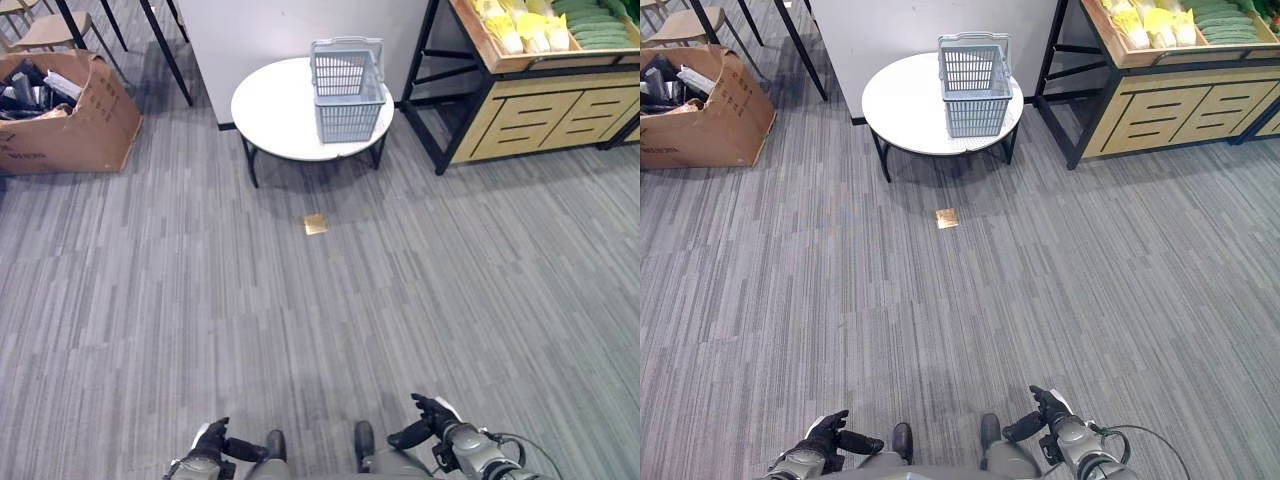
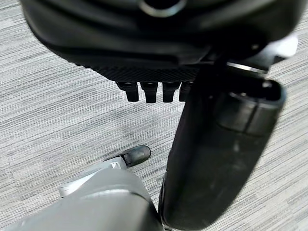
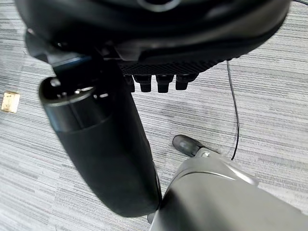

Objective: Get the vegetables into the basket

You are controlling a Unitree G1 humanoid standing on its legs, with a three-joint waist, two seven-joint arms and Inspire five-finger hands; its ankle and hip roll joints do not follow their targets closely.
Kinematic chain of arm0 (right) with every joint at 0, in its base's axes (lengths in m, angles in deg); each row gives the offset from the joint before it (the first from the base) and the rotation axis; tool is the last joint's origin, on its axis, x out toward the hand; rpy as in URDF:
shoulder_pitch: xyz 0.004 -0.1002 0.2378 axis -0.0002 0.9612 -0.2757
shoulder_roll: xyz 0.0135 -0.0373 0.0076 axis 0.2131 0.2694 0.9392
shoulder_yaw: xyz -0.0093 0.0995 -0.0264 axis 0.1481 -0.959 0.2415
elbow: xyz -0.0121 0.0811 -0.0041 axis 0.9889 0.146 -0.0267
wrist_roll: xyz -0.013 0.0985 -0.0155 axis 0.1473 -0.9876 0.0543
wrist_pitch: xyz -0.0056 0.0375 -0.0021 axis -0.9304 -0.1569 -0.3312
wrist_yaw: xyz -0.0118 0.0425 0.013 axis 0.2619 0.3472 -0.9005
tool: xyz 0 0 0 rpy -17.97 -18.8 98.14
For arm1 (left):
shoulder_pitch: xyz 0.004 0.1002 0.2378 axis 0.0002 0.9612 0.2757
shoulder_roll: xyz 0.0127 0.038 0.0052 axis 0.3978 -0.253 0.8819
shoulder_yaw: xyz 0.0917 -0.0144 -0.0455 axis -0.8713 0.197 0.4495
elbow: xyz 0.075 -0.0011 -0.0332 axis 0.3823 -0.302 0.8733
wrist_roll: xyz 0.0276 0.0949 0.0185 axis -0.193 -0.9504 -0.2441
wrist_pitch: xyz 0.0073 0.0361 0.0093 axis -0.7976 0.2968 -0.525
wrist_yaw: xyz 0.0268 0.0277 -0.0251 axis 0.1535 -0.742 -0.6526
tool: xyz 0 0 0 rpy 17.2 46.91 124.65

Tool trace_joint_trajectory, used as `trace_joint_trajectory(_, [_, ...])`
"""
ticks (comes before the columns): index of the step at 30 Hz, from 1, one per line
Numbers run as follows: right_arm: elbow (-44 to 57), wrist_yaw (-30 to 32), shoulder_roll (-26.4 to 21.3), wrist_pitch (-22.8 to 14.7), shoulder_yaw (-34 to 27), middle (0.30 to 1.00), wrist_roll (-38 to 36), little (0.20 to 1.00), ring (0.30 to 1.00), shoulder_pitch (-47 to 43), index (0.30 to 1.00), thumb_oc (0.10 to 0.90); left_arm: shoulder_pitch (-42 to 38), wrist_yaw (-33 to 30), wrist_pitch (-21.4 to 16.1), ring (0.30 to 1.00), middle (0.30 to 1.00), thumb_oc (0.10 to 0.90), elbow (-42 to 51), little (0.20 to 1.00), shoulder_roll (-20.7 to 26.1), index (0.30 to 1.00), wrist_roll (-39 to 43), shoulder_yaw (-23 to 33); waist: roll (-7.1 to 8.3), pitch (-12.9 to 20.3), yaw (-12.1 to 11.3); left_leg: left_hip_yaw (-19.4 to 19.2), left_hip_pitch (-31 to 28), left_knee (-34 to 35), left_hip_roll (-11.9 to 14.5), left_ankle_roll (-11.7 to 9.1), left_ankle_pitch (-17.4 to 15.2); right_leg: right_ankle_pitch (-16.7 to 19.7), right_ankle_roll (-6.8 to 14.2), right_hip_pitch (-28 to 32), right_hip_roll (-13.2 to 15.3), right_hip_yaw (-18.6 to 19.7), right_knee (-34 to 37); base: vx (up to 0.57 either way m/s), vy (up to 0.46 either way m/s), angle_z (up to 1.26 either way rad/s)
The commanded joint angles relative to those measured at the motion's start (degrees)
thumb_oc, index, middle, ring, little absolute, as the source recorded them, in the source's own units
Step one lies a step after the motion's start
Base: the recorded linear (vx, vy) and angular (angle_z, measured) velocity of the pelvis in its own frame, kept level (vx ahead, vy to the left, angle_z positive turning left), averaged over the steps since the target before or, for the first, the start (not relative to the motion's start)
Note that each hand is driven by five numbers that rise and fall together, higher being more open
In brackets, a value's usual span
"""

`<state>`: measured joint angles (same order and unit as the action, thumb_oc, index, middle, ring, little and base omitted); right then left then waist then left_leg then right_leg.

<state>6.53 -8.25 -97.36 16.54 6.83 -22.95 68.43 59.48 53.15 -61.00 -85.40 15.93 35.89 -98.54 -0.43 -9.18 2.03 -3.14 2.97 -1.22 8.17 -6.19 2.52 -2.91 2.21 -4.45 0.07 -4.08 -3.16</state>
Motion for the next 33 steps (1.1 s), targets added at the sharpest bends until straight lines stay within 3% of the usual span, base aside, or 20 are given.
trace_joint_trajectory(1, [0.13,0.65,-2.78,-0.04,1.97,1.0,0.83,1.0,1.0,0.54,1.0,0.9,-0.08,-0.79,0.82,1.0,1.0,0.9,-1.94,1.0,2.11,1.0,-1.98,0.16,2.26,-0.73,0.35,3.94,-0.11,-4.21,2.36,-0.67,2.82,1.13,1.08,-0.77,1.97,1.79,-2.66,0.08,-0.089,0.28])
trace_joint_trajectory(4, [0.06,0.62,-3.69,-0.02,2.04,1.0,1.28,1.0,1.0,0.23,1.0,0.9,0.01,-0.76,0.79,1.0,1.0,0.9,-2.01,1.0,2.07,1.0,-1.53,0.3,2.38,-1.86,-0.51,7.41,1.95,-9.49,-0.19,-0.37,4.33,0.95,0.32,0.93,1.64,2.53,-2.14,0.12,-0.08,0.05])
trace_joint_trajectory(7, [-0.28,0.97,-4.39,-0.12,1.64,1.0,1.33,1.0,1.0,-0.05,1.0,0.9,-0.04,-0.5,0.61,1.0,1.0,0.9,-2.12,1.0,1.95,1.0,-1.13,0.14,2.83,-2.59,-1.43,9.47,7.58,-7.93,-2.6,0.59,3.79,0.3,0.59,2.88,2.34,2.84,-1.02,0.13,-0.006,-0.09])
trace_joint_trajectory(8, [-0.26,0.99,-4.46,-0.1,1.62,1.0,1.4,1.0,1.0,0.07,1.0,0.9,0.08,-0.49,0.56,1.0,1.0,0.9,-2.08,1.0,1.85,1.0,-1.07,-0.02,3.02,-2.44,-1.59,9.08,9.08,-6.48,-2.46,0.79,3.46,0.0,0.79,3.49,2.61,3.03,-0.73,0.26,0.112,0.04])
trace_joint_trajectory(10, [-0.19,1.16,-4.48,-0.19,1.59,1.0,1.7,1.0,1.0,0.52,1.0,0.9,0.89,-0.62,0.42,1.0,1.0,0.9,-2.12,1.0,0.99,1.0,-1.27,-0.84,1.89,-1.91,-2.43,7.49,13.42,0.02,-0.3,-0.06,8.62,-1.49,1.21,5.89,2.37,3.88,-0.11,0.26,0.153,-0.02])
trace_joint_trajectory(14, [-0.61,0.96,-4.24,-0.21,0.95,1.0,1.73,1.0,1.0,1.02,1.0,0.9,1.91,-0.1,0.28,1.0,1.0,0.9,-2.4,1.0,0.71,1.0,-1.29,-0.23,1.43,-1.01,-3.71,6.42,13.32,4.28,-0.12,-0.85,10.53,-2.94,2.0,9.39,2.64,6.12,0.33,0.28,0.181,-0.2])
trace_joint_trajectory(18, [-1.38,0.08,-2.79,0.08,0.61,1.0,3.05,1.0,1.0,2.98,1.0,0.9,3.4,0.4,0.32,1.0,1.0,0.9,-3.39,1.0,1.05,1.0,-2.36,0.71,2.94,1.86,-3.85,5.02,10.83,3.36,-1.11,0.46,8.77,-2.67,4.18,11.34,5.4,8.42,0.21,0.28,0.278,-0.82])
trace_joint_trajectory(20, [-1.51,-0.17,-2.05,0.2,0.69,1.0,3.51,1.0,1.0,3.49,1.0,0.9,3.46,0.31,0.48,1.0,1.0,0.9,-3.61,1.0,1.79,1.0,-2.47,1.29,4.29,2.75,-3.76,3.54,9.96,1.98,-2.17,1.94,6.71,0.39,5.56,10.66,7.25,9.8,-0.9,0.2,0.277,-0.52])
trace_joint_trajectory(21, [-1.04,-0.55,-1.27,0.19,0.75,1.0,3.73,1.0,1.0,3.88,1.0,0.9,3.37,0.26,0.46,1.0,1.0,0.9,-3.45,1.0,2.45,1.0,-2.81,1.38,5.79,3.28,-3.58,1.62,9.75,-0.69,-3.88,3.29,4.11,6.5,7.02,9.85,9.43,11.26,-2.54,0.21,0.331,-0.09])
trace_joint_trajectory(23, [-0.63,-0.59,-0.87,0.3,1.24,1.0,4.15,1.0,1.0,3.61,1.0,0.9,3.08,0.25,0.51,1.0,1.0,0.9,-3.18,1.0,2.91,1.0,-3.13,1.15,6.54,3.33,-3.65,0.97,9.29,-1.31,-4.72,4.17,2.78,10.0,7.57,8.51,10.16,12.07,-4.08,0.13,0.248,-0.16])
trace_joint_trajectory(25, [-0.63,-0.59,-0.86,0.3,1.23,1.0,4.15,1.0,1.0,3.62,1.0,0.9,3.08,0.25,0.51,1.0,1.0,0.9,-3.18,1.0,2.92,1.0,-3.14,1.15,6.56,3.34,-3.7,0.91,9.32,-1.36,-4.72,4.19,2.74,10.01,7.58,8.49,10.18,12.12,-4.06,0.07,0.242,-0.19])
trace_joint_trajectory(26, [0.28,-0.57,-0.39,0.4,1.75,1.0,4.51,1.0,1.0,3.08,1.0,0.9,2.29,0.45,0.44,1.0,1.0,0.9,-1.94,1.0,3.75,1.0,-3.51,0.56,6.34,2.49,-3.76,0.28,7.43,-1.71,-6.5,6.35,0.3,16.52,7.57,4.45,11.16,10.83,-12.39,0.15,0.502,0.07])
trace_joint_trajectory(28, [0.36,-0.55,-0.43,0.42,1.72,1.0,4.48,1.0,1.0,3.02,1.0,0.9,2.04,0.42,0.47,1.0,1.0,0.9,-1.69,1.0,4.06,1.0,-3.61,0.58,5.92,2.16,-3.56,0.45,6.38,-1.58,-6.83,6.91,-0.3,17.15,7.11,3.44,11.02,10.07,-15.39,0.15,0.367,-0.03])
trace_joint_trajectory(29, [0.0,-2.21,-1.22,0.9,2.45,1.0,5.11,1.0,1.0,2.03,1.0,0.9,-6.26,1.91,3.65,1.0,1.0,0.9,-4.88,1.0,10.57,1.0,-3.6,-0.05,5.73,2.45,-2.06,-0.57,4.05,-0.95,-6.95,7.0,-1.05,18.55,7.01,2.78,11.07,10.39,-17.48,0.14,0.223,-0.19])
trace_joint_trajectory(31, [1.39,-0.13,-0.16,0.55,1.76,1.0,4.88,1.0,1.0,3.36,1.0,0.9,1.32,-0.25,1.11,1.0,1.0,0.9,-1.19,1.0,4.37,1.0,-3.57,0.96,5.79,1.25,-3.01,-0.1,1.67,-1.0,-7.57,8.29,-2.69,16.79,6.34,-1.03,11.0,5.34,-19.34,0.19,0.248,-0.35])
trace_joint_trajectory(33, [1.32,-0.17,-0.24,0.38,1.76,1.0,4.6,1.0,1.0,3.38,1.0,0.9,2.29,-0.41,0.54,1.0,1.0,0.9,-0.82,1.0,3.75,1.0,-3.76,0.7,5.57,0.64,-3.1,0.68,0.81,-0.74,-7.71,8.46,-2.93,15.03,6.0,-2.19,10.23,4.2,-18.8,0.11,0.079,-0.17])
